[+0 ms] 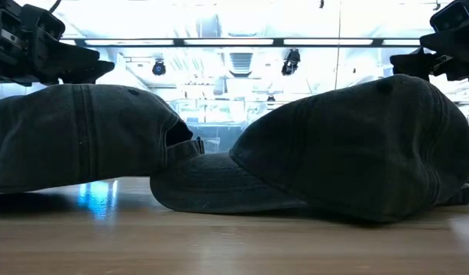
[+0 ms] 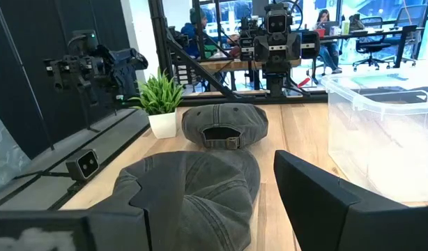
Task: Pick & Place hat
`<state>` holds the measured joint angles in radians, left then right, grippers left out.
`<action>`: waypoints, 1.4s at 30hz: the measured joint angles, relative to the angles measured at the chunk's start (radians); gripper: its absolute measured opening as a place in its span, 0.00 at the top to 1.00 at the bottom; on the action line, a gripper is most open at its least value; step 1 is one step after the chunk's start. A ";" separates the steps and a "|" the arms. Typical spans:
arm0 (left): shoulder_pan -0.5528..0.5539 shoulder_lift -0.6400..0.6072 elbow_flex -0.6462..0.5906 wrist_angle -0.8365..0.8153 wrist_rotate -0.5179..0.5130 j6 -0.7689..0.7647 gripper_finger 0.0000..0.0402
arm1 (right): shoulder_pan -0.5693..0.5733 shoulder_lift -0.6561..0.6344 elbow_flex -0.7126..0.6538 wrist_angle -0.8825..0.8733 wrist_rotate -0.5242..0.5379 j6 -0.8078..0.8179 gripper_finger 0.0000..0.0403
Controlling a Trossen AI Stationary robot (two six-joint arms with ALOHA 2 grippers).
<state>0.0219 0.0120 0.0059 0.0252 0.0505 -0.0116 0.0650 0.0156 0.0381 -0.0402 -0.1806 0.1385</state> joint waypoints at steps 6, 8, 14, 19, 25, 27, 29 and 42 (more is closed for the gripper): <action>0.000 0.000 0.000 0.000 0.000 0.000 0.56 | 0.000 0.000 0.000 0.000 0.000 0.000 0.47; 0.000 0.000 0.000 0.000 0.000 0.000 0.56 | 0.000 0.000 0.000 0.001 0.011 -0.086 0.47; 0.000 0.000 0.000 0.000 0.000 0.000 0.56 | 0.000 0.000 0.000 0.022 0.154 -0.459 0.47; 0.000 0.000 0.000 0.000 0.000 0.000 0.56 | 0.001 0.001 0.000 0.049 0.158 -0.312 0.47; 0.000 0.000 0.000 0.000 0.000 0.000 0.56 | 0.002 0.015 -0.007 0.251 0.172 0.551 0.47; 0.000 0.000 0.000 0.000 0.000 0.000 0.56 | 0.002 0.015 -0.008 0.310 0.269 0.735 0.47; 0.000 0.000 0.000 0.000 0.000 0.000 0.56 | 0.003 0.018 -0.008 0.379 0.384 0.841 0.47; 0.000 0.004 0.000 0.000 0.000 0.000 0.56 | 0.189 0.557 0.287 0.426 0.406 0.963 0.47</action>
<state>0.0219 0.0158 0.0059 0.0254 0.0509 -0.0116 0.2539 0.5726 0.3253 0.3855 0.2256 1.1018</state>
